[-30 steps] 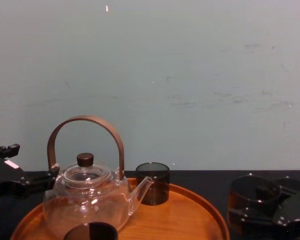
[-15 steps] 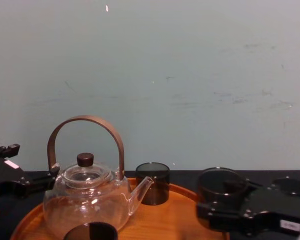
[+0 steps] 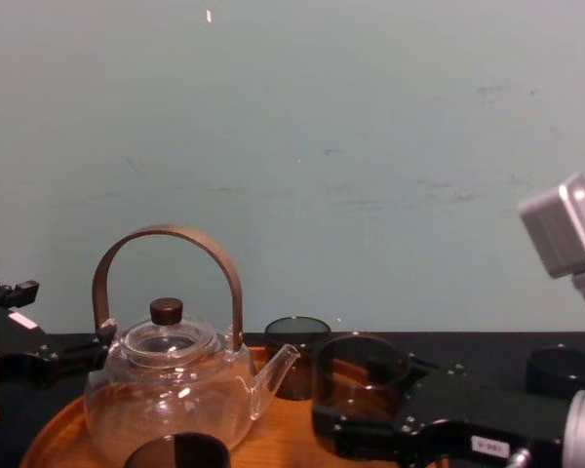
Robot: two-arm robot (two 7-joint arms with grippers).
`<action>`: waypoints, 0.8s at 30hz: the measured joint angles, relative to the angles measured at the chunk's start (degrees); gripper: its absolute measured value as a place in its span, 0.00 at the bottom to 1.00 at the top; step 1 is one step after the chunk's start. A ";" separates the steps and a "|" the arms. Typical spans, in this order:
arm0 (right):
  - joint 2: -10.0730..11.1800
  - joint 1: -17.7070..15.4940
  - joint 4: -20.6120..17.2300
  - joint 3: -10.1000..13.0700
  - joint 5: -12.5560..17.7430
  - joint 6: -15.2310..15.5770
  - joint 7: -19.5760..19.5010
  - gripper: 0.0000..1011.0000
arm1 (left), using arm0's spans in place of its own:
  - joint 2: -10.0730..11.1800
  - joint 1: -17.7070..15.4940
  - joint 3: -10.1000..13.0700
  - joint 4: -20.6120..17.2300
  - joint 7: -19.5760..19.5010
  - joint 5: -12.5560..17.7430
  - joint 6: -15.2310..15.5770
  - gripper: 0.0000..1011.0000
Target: Pick up the glass from the table and place it on the tray.
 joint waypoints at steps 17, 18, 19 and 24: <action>-2.57 1.65 5.41 -2.10 1.25 -2.44 2.17 0.89 | 0.00 0.00 0.00 0.00 0.00 0.00 0.00 0.99; -2.74 1.77 5.92 -2.20 1.44 -2.68 2.45 0.89 | 0.00 0.00 0.01 0.00 0.00 0.00 0.00 0.99; -2.83 1.83 6.17 -2.26 1.51 -2.79 2.56 0.89 | 0.00 0.00 0.00 0.00 0.00 0.00 0.00 0.99; -3.36 2.32 7.85 -2.71 1.84 -3.61 3.33 0.89 | 0.00 0.00 0.00 0.00 0.00 0.00 0.00 0.99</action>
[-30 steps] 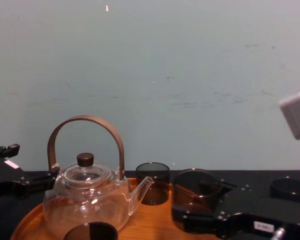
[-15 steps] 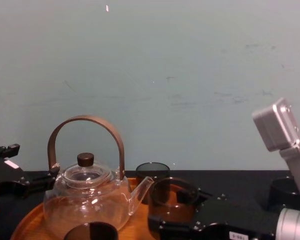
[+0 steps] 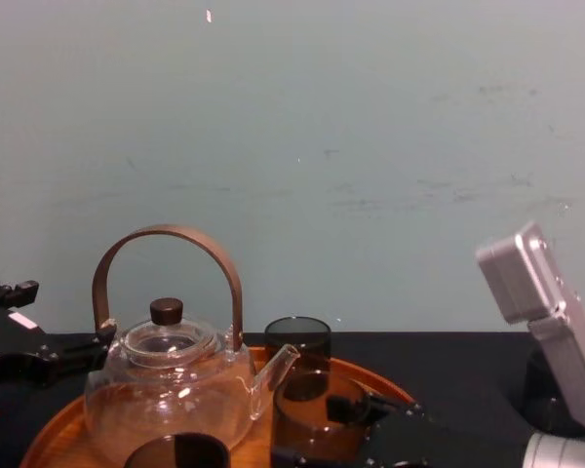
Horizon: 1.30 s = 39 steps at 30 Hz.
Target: Pick up the glass from the table and place it on the tray.
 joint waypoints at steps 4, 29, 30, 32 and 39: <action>-0.43 0.43 1.41 -0.33 0.14 -0.73 0.55 0.89 | 0.00 0.00 0.00 0.00 0.00 0.00 0.00 0.99; -2.51 2.34 7.87 -1.11 -0.08 -3.89 2.32 0.89 | 0.00 0.00 0.00 0.00 0.00 0.00 0.00 0.99; -2.55 2.37 7.95 -1.11 -0.09 -3.90 2.34 0.89 | 0.00 0.00 0.00 0.00 0.00 0.00 0.00 0.99; -2.58 2.39 7.91 -1.18 -0.20 -3.84 2.26 0.89 | 0.00 0.00 0.00 0.00 0.00 0.00 0.00 0.99; -2.57 2.38 7.73 -1.22 -0.42 -3.70 2.04 0.89 | 0.00 0.00 0.00 0.00 0.00 0.00 0.00 0.99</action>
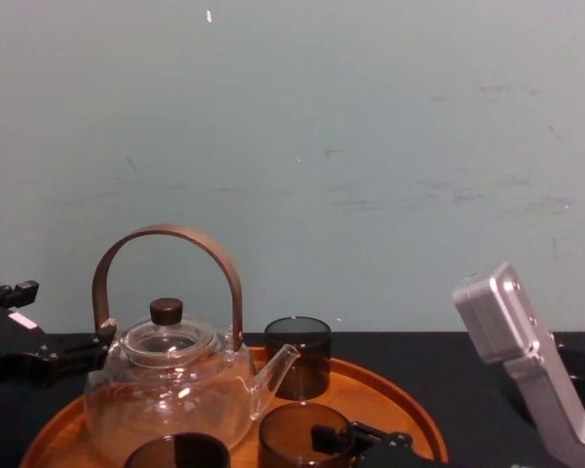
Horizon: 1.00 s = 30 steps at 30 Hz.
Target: Pick up the glass from the table and place it on the tray.
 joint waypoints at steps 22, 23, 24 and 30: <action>2.01 -2.06 -4.36 0.14 0.75 4.93 -0.78 0.99 | 0.00 0.00 0.00 0.00 0.00 0.00 0.00 0.99; 2.40 -2.44 -5.13 0.14 0.78 5.60 -1.04 0.99 | 0.00 0.00 0.00 0.00 0.00 0.00 0.00 0.99; 2.62 -2.63 -5.51 0.14 0.79 5.93 -1.16 0.99 | 0.00 0.00 0.00 0.00 0.00 0.00 0.00 0.99; 4.58 -4.65 -9.35 0.46 0.96 8.24 -2.48 0.99 | 0.00 0.00 0.00 0.00 0.00 0.00 0.00 0.99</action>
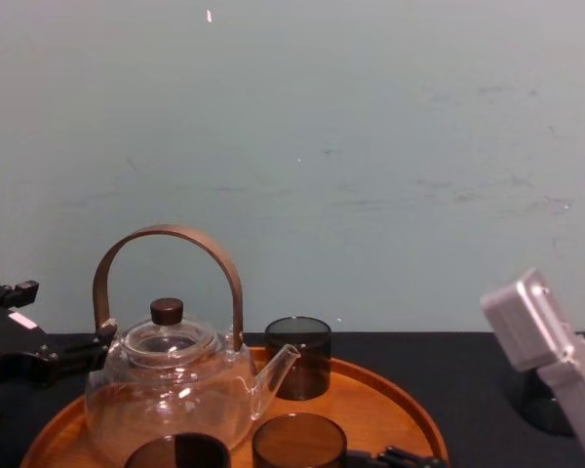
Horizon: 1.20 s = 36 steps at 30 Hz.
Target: Pick up the glass from the table and place it on the tray.
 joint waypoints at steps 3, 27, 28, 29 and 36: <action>1.12 -1.17 -2.23 0.37 -0.01 0.59 -0.88 0.99 | 0.00 0.00 0.00 0.00 0.00 0.00 0.00 0.99; 9.21 -12.93 -15.12 10.69 2.70 -1.72 -7.15 0.99 | 0.00 0.00 0.00 0.00 0.00 0.00 0.00 0.99; 9.27 -13.18 -15.20 10.96 2.79 -1.77 -7.22 0.99 | 0.00 0.00 0.00 0.00 0.00 0.00 0.00 0.99; 9.32 -13.39 -15.25 11.22 2.85 -1.84 -7.30 0.99 | 0.00 0.00 0.00 0.00 0.00 0.00 0.00 0.99; 9.47 -14.93 -15.43 13.28 3.54 -2.41 -7.99 0.99 | 0.00 0.00 0.00 0.00 0.00 0.00 0.00 0.99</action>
